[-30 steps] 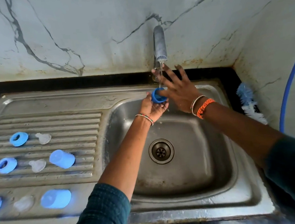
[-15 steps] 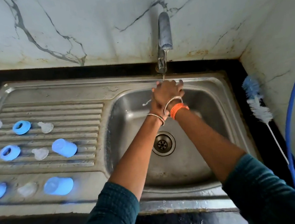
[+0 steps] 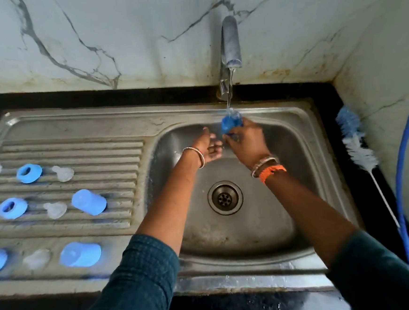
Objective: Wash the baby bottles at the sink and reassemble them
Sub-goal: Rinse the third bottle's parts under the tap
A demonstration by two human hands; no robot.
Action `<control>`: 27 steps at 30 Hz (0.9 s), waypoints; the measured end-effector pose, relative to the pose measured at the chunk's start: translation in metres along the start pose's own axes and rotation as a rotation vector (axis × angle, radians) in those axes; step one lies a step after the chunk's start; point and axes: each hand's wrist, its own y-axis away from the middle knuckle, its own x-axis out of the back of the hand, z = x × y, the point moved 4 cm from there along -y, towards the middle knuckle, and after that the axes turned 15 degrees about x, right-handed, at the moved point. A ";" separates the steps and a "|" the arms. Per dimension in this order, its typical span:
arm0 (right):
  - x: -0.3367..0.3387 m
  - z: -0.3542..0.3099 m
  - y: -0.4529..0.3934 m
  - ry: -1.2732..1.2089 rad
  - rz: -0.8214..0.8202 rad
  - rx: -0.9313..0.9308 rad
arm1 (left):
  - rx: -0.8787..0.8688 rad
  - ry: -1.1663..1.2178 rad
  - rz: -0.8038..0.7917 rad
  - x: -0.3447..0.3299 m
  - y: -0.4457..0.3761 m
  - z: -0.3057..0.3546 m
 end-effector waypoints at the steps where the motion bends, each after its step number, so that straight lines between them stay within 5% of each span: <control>1: -0.012 0.005 0.002 0.059 -0.086 -0.020 | 0.018 -0.011 0.011 0.001 -0.001 -0.001; 7: -0.039 0.004 0.010 0.026 -0.136 -0.161 | -0.008 0.028 0.060 0.021 -0.009 -0.004; 9: -0.033 0.001 -0.001 -0.093 0.014 -0.203 | -0.006 0.038 0.032 0.019 -0.007 0.000; 12: -0.023 0.000 -0.012 -0.888 0.272 -0.566 | 0.006 0.159 -0.056 0.017 -0.004 0.007; 14: -0.027 -0.006 -0.018 -1.591 0.327 -0.817 | 0.020 0.224 -0.113 0.009 0.003 0.013; 15: -0.026 -0.008 -0.019 -1.708 0.311 -0.888 | 0.023 0.254 -0.139 0.004 0.005 0.015; 24: -0.031 -0.005 -0.019 -1.438 0.214 -0.992 | 0.049 0.184 -0.198 -0.008 0.014 0.014; 27: -0.023 0.002 -0.026 -0.883 0.226 -0.712 | 0.029 0.144 -0.151 -0.011 0.014 0.010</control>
